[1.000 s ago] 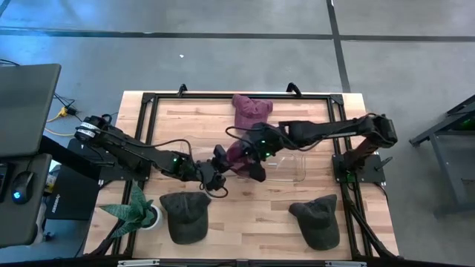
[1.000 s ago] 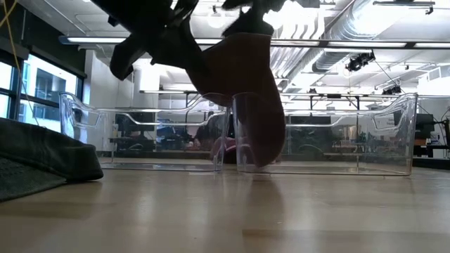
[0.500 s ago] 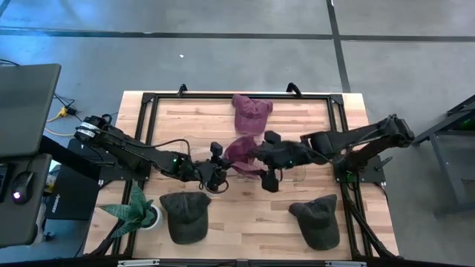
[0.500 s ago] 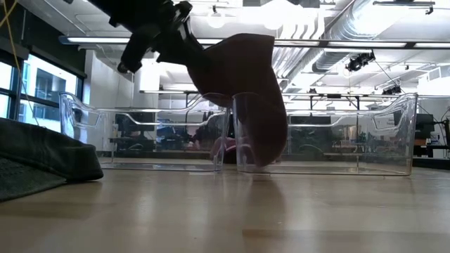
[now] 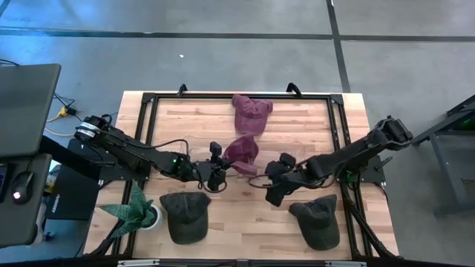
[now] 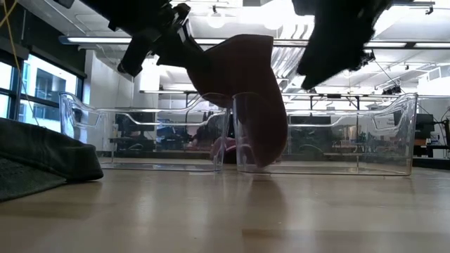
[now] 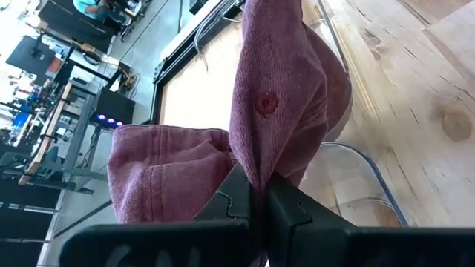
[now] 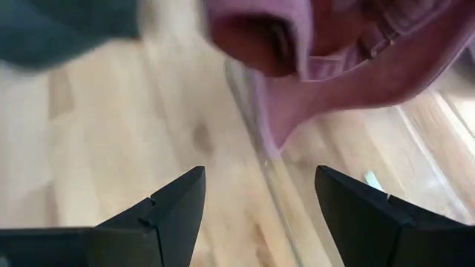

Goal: Pick & Place hat
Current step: Put the bottom red cap into the right transparent bin

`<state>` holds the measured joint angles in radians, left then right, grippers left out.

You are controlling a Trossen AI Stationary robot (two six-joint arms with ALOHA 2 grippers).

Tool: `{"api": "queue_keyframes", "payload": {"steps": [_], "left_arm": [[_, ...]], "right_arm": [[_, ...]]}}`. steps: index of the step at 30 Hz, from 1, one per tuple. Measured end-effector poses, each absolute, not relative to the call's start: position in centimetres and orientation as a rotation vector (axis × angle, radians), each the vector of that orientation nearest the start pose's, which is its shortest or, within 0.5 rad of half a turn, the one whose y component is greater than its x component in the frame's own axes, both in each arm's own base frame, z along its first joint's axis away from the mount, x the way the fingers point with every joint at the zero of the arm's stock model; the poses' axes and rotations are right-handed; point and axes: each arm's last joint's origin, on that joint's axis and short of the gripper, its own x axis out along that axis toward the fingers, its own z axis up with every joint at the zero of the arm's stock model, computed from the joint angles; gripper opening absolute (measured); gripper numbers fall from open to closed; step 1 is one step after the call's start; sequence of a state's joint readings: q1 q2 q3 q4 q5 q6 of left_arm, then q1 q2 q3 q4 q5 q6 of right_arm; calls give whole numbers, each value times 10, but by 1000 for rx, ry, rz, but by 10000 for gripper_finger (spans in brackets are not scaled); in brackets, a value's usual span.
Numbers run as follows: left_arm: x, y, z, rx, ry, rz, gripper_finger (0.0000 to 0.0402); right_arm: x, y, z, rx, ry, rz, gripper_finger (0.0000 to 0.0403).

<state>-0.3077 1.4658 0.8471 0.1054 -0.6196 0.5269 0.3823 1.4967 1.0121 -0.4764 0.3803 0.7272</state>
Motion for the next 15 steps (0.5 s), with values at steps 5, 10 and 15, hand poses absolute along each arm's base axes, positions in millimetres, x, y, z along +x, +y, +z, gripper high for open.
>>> {"api": "queue_keyframes", "payload": {"steps": [5, 10, 15], "left_arm": [[297, -77, 228, 758, 537, 175, 0], [297, -77, 228, 760, 537, 173, 0], [297, -77, 228, 760, 537, 175, 0]], "right_arm": [[284, 94, 206, 311, 675, -355, 228], [288, 84, 201, 300, 605, -329, 184], [291, 79, 202, 266, 605, -310, 125]]}}
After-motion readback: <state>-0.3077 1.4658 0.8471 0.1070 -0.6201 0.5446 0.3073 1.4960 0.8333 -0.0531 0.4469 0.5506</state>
